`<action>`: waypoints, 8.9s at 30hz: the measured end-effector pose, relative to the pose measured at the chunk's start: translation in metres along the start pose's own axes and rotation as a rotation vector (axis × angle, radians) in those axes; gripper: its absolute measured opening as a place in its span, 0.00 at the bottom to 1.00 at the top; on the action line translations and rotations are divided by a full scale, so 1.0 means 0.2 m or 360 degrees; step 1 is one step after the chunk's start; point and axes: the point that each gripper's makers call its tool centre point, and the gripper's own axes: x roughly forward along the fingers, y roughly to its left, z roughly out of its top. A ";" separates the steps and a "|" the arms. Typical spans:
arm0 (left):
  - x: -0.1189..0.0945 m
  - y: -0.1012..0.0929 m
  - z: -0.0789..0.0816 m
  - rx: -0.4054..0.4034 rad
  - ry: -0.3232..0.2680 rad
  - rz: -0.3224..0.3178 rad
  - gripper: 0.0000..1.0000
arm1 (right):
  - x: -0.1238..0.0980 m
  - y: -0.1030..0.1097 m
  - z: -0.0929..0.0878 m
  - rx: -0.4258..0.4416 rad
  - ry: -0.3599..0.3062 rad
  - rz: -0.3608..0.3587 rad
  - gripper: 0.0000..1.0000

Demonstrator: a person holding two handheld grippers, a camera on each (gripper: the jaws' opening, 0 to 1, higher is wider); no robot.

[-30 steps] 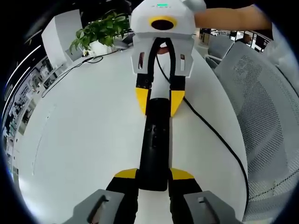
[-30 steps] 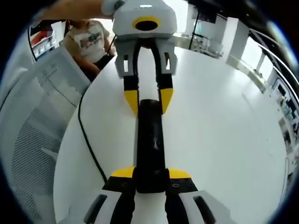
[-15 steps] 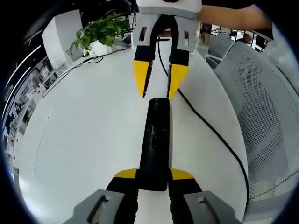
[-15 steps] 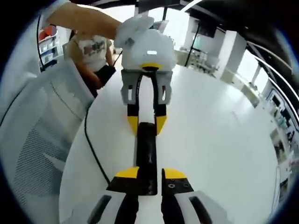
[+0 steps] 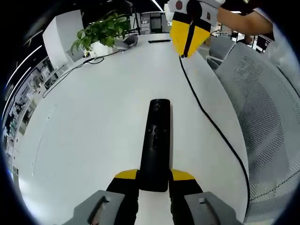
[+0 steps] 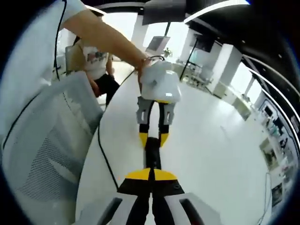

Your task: Press the specified remote control buttons in sequence, fully releasing each button before pressing the next.

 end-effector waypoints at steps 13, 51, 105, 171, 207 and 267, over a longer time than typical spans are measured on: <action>0.00 0.00 0.00 0.0007 -0.0002 0.0009 0.24 | 0.11 -0.08 -0.23 0.0097 0.0140 -0.0064 0.00; 0.00 0.00 -0.01 0.0002 0.0014 0.0020 0.24 | 0.32 -0.08 -0.41 -0.0023 0.0510 0.0222 0.00; 0.00 0.00 -0.01 -0.0018 0.0053 0.0031 0.24 | 0.34 -0.08 -0.42 -0.0212 0.0765 0.0384 0.00; 0.00 0.00 -0.01 0.0027 0.0105 0.0047 0.24 | 0.37 -0.08 -0.37 -0.0143 0.0695 0.0411 0.00; 0.00 0.00 -0.01 -0.0003 0.0089 0.0027 0.23 | 0.38 -0.08 -0.38 -0.0179 0.0752 0.0439 0.00; 0.00 0.00 -0.01 0.0019 0.0137 0.0036 0.24 | 0.32 -0.15 -0.21 -0.0194 0.0616 0.0317 0.00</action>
